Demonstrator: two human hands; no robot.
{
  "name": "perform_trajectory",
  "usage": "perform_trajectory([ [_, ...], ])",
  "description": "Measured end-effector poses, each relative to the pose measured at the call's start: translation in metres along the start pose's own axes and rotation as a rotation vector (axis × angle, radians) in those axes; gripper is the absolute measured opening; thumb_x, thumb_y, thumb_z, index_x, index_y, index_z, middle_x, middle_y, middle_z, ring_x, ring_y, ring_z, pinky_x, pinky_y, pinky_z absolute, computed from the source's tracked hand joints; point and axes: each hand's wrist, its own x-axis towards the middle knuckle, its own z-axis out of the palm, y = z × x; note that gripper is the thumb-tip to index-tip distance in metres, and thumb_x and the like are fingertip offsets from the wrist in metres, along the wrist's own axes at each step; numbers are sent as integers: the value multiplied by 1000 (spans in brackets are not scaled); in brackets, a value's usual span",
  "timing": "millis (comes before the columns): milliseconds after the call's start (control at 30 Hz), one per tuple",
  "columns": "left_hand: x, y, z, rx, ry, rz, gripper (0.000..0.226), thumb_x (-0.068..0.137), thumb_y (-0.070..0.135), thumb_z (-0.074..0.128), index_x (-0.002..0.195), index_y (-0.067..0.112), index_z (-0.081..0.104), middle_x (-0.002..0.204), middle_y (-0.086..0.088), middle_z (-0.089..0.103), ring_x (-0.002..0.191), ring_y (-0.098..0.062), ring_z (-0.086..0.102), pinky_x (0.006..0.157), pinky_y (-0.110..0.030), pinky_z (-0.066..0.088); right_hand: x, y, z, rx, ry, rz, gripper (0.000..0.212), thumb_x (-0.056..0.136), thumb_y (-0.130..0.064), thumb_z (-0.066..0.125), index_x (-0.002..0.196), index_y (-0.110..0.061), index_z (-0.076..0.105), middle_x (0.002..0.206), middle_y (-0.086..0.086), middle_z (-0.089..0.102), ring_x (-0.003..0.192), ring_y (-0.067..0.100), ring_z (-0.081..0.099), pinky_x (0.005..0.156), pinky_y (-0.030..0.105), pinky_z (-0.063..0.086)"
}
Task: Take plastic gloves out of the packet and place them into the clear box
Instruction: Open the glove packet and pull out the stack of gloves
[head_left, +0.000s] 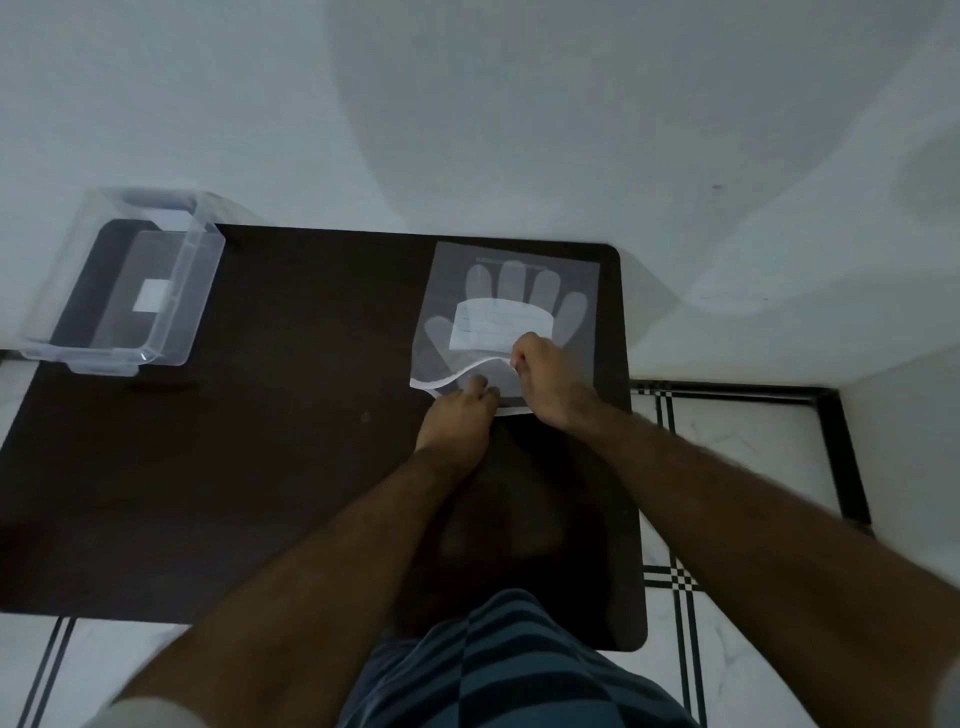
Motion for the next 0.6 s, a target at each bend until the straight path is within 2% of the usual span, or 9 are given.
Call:
perform_trajectory([
  [67,11,0,-8,21,-5,2,27,108,17,52,133,12,62,136,-10,61,113,-31,67,93,-50,60,1,1,-2,-7,18,15,8,106,-18,57,101,-24,55,98,1,63,86,16,62,82,40,61],
  [167,23,3,-15,48,-33,6,24,111,14,46,125,8,64,126,-13,63,109,-34,67,90,-52,57,3,1,-4,-23,52,51,6,107,-17,57,102,-22,57,98,3,65,86,19,64,81,39,61],
  [300,29,5,-16,111,-64,-13,20,107,14,56,123,12,67,123,-10,66,105,-29,70,85,-43,60,7,-1,-5,-18,67,75,4,106,-16,58,105,-19,60,98,3,66,85,18,64,82,38,60],
  [467,40,9,-18,150,-100,9,20,107,16,59,124,15,69,125,-9,72,111,-27,71,92,-42,60,8,-4,-5,-29,25,101,4,108,-21,57,110,-18,59,101,4,65,89,19,62,83,33,57],
  [600,50,16,-23,184,-77,65,21,109,18,58,125,15,71,126,-8,72,114,-26,70,96,-40,57,8,-2,-5,-22,49,80,5,109,-22,53,107,-19,57,95,2,62,86,18,61,76,30,51],
])
